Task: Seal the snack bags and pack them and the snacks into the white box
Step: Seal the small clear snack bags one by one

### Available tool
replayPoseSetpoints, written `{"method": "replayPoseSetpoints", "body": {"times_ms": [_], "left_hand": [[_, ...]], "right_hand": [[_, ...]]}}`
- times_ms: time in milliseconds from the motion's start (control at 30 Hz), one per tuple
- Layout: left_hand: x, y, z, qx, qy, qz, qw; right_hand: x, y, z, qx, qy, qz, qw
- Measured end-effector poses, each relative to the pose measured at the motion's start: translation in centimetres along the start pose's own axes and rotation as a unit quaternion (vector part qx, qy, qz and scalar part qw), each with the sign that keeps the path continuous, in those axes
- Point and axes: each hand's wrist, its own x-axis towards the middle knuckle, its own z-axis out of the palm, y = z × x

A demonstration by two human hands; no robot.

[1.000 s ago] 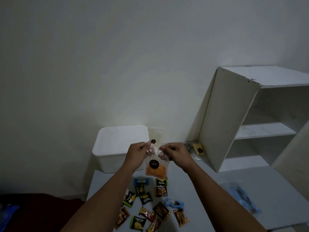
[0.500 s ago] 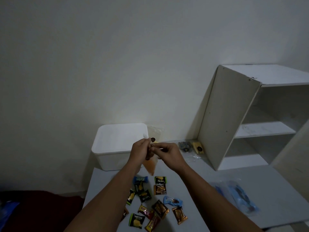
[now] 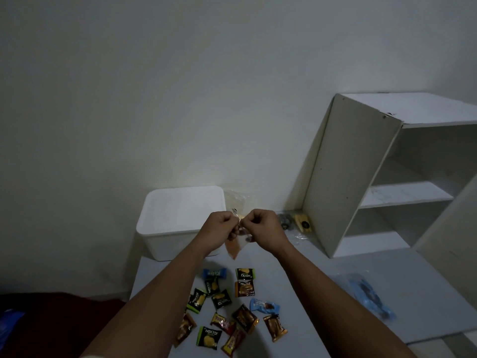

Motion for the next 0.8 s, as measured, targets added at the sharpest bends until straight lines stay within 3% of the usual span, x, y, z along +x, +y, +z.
{"method": "replayPoseSetpoints", "body": {"times_ms": [233, 367, 667, 800], "left_hand": [[2.4, -0.4, 0.9, 0.038, 0.045, -0.010, 0.998], [3.5, -0.4, 2.8, 0.030, 0.004, -0.011, 0.999], [4.9, -0.2, 4.0, 0.028, -0.052, 0.014, 0.998], [4.9, -0.2, 4.4, -0.008, -0.045, 0.009, 0.999]], "right_hand": [[0.7, 1.1, -2.1, -0.075, -0.012, -0.014, 0.997], [1.0, 1.6, -3.0, -0.097, 0.006, -0.024, 0.995], [1.8, 1.7, -4.2, 0.074, 0.009, 0.076, 0.994], [2.2, 1.4, -4.6, 0.078, -0.008, 0.067, 0.995]]}}
